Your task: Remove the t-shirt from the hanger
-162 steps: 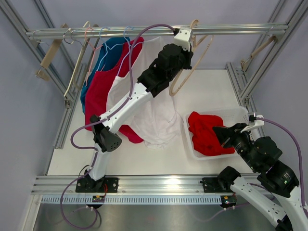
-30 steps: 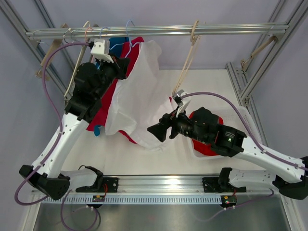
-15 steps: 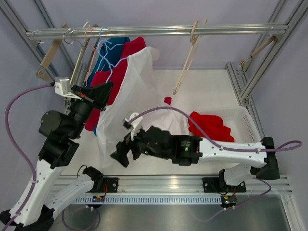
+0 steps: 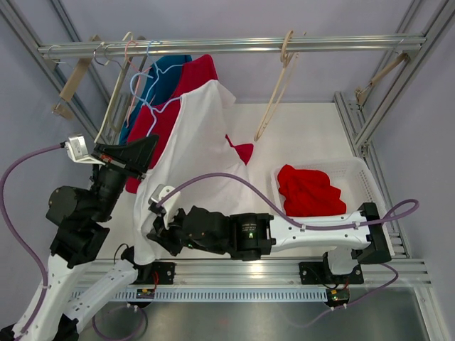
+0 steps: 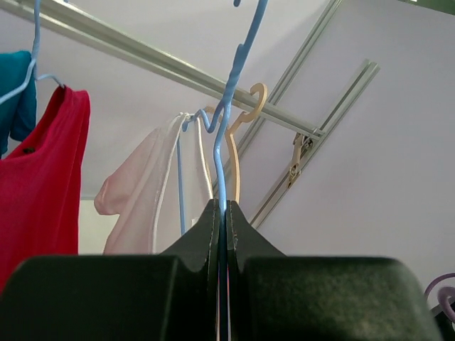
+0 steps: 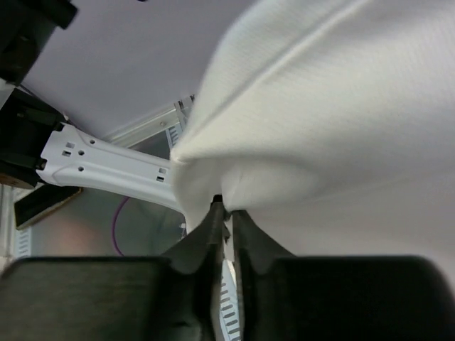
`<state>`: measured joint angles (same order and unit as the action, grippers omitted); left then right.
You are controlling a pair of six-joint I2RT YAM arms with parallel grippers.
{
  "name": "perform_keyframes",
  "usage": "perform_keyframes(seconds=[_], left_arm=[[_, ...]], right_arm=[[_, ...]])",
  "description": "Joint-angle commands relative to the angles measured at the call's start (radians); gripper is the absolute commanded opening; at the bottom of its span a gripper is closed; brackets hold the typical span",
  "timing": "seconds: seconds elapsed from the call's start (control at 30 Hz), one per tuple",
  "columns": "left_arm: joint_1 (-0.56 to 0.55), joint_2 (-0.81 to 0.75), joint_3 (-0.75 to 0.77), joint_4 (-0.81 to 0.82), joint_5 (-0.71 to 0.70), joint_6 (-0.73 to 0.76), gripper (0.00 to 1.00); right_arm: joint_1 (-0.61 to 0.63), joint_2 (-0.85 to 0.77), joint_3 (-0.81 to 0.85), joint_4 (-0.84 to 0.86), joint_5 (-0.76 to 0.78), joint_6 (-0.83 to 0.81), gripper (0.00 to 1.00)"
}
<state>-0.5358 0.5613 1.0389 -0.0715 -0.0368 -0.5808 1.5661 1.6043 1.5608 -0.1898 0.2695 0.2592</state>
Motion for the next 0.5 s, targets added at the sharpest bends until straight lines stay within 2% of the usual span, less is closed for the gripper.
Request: perform_keyframes(seconds=[0.0, 0.07, 0.2, 0.3, 0.37, 0.47], left_arm=[[-0.004, -0.021, -0.036, 0.102, -0.044, -0.059, 0.00], [-0.004, -0.024, -0.034, 0.104, -0.052, -0.057, 0.00], [-0.006, -0.018, 0.003, 0.104, -0.078, -0.025, 0.00], [-0.006, 0.014, 0.059, 0.125, -0.116, 0.015, 0.00], [-0.004, 0.038, 0.123, 0.137, -0.130, 0.030, 0.00], [-0.006, 0.072, 0.167, 0.157, -0.123, 0.030, 0.00]], right_arm=[[0.028, 0.028, 0.045, 0.023, 0.072, 0.009, 0.08], [0.038, 0.026, 0.033, 0.033, 0.091, 0.014, 0.00], [0.106, -0.023, -0.024, 0.052, 0.111, 0.008, 0.00], [0.178, -0.026, -0.045, -0.003, 0.097, 0.021, 0.00], [0.227, -0.014, -0.057, -0.083, 0.135, 0.064, 0.00], [0.253, -0.035, -0.137, -0.099, 0.229, 0.155, 0.00]])
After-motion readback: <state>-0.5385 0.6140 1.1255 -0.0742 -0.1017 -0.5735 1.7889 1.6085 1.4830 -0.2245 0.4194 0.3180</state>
